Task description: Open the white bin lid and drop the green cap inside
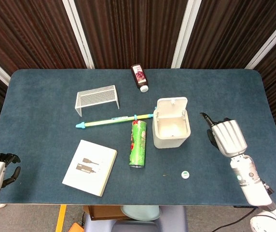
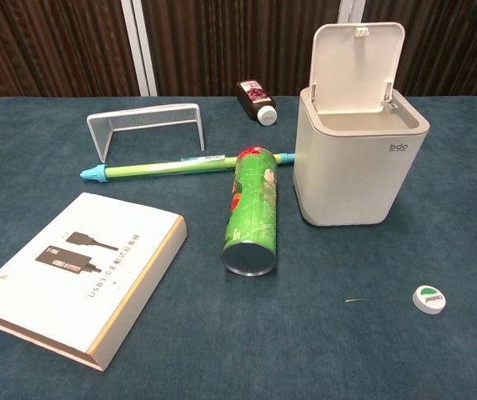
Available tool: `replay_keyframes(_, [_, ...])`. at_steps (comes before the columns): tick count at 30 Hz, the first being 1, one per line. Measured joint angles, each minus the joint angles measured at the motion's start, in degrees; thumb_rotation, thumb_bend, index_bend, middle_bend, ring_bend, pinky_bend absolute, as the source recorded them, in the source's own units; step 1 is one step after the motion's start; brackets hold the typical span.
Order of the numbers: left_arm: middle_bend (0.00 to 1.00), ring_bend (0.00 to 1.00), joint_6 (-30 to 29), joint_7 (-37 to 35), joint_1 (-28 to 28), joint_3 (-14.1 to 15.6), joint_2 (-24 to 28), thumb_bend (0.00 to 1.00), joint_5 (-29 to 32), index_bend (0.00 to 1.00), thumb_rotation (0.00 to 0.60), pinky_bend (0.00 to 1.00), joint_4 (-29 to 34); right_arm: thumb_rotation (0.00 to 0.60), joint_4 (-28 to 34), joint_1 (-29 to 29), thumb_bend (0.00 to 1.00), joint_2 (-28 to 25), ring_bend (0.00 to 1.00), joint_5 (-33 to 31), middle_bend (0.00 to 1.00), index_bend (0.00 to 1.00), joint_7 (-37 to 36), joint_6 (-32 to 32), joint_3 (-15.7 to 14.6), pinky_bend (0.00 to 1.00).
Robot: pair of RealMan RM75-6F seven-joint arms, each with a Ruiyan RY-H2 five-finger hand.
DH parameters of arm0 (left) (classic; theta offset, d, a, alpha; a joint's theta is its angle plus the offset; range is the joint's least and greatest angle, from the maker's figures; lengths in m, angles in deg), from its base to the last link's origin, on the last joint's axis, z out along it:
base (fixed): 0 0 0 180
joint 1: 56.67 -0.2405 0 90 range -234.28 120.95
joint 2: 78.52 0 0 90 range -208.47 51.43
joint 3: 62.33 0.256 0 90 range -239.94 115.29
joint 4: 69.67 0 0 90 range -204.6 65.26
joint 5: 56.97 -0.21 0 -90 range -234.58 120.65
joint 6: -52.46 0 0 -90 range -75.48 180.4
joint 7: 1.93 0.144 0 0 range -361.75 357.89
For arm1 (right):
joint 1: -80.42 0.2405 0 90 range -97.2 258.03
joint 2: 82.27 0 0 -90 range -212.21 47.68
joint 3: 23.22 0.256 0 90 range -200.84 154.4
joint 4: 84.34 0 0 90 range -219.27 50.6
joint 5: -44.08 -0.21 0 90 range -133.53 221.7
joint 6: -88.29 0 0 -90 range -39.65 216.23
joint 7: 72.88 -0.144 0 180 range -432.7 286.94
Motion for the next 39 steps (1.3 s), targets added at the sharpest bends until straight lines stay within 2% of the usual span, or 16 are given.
replay_keyframes(1, [0.51, 0.44, 0.0, 0.0, 0.0, 0.0, 0.0, 0.38, 0.0, 0.51, 0.6, 0.61, 0.0, 0.6, 0.0, -0.8, 0.38, 0.0, 0.66, 0.5, 0.63, 0.29, -0.1, 0.5, -0.6, 0.72])
replay_keyframes(3, [0.51, 0.44, 0.0, 0.0, 0.0, 0.1, 0.0, 0.38, -0.1, 0.51, 0.6, 0.61, 0.0, 0.6, 0.6, -2.2, 0.24, -0.4, 0.44, 0.8, 0.46, 0.23, -0.3, 0.5, -2.1, 0.67])
replay_keyframes(4, [0.51, 0.44, 0.1, 0.0, 0.0, 0.1, 0.0, 0.38, -0.1, 0.51, 0.6, 0.61, 0.0, 0.6, 0.9, -2.7, 0.17, -0.6, 0.29, 0.5, 0.36, 0.21, -0.5, 0.1, -2.5, 0.62])
replay_keyframes(5, [0.51, 0.44, 0.2, 0.0, 0.0, 0.1, 0.0, 0.38, -0.1, 0.51, 0.6, 0.61, 0.0, 0.6, 1.3, -2.9, 0.15, -0.9, 0.18, -0.1, 0.29, 0.21, -0.9, -0.6, -2.9, 0.57])
replay_keyframes(9, [0.51, 0.44, 0.1, 0.0, 0.0, 0.2, 0.0, 0.38, -0.2, 0.51, 0.6, 0.61, 0.1, 0.6, 1.4, -3.1, 0.14, -1.3, 0.08, -1.8, 0.23, 0.23, -2.5, -4.2, -3.7, 0.32])
replay_keyframes(11, [0.51, 0.44, -0.1, 0.0, 0.0, 0.2, 0.0, 0.38, -0.3, 0.51, 0.6, 0.61, 0.0, 0.6, 0.6, -3.0, 0.14, -1.2, 0.06, -2.2, 0.22, 0.23, -3.7, -6.0, -4.2, 0.25])
replay_keyframes(14, [0.51, 0.44, 0.0, -0.1, 0.0, 0.2, 0.0, 0.38, -0.2, 0.51, 0.6, 0.61, 0.0, 0.6, -1.4, -2.9, 0.17, -0.6, 0.06, -1.2, 0.22, 0.26, -5.7, -7.4, -4.9, 0.22])
replay_keyframes(17, [0.51, 0.44, 0.1, -0.1, 0.0, 0.2, 0.0, 0.38, -0.2, 0.51, 0.6, 0.61, 0.0, 0.6, -3.5, -2.7, 0.25, 0.5, 0.06, 1.0, 0.22, 0.32, -7.1, -8.9, -6.0, 0.22])
replay_keyframes(22, [0.51, 0.44, -0.2, 0.0, 0.0, 0.3, 0.0, 0.38, -0.7, 0.51, 0.6, 0.61, 0.1, 0.6, -5.9, -2.5, 0.28, 2.0, 0.06, 3.5, 0.22, 0.38, -8.9, -11.1, -7.9, 0.22])
replay_keyframes(39, [0.51, 0.44, 0.1, 0.1, 0.1, 0.4, -0.1, 0.38, -0.7, 0.51, 0.6, 0.61, 0.1, 0.6, -13.4, -2.3, 0.38, 6.0, 0.06, 8.9, 0.22, 0.44, -17.8, -13.6, -10.2, 0.21])
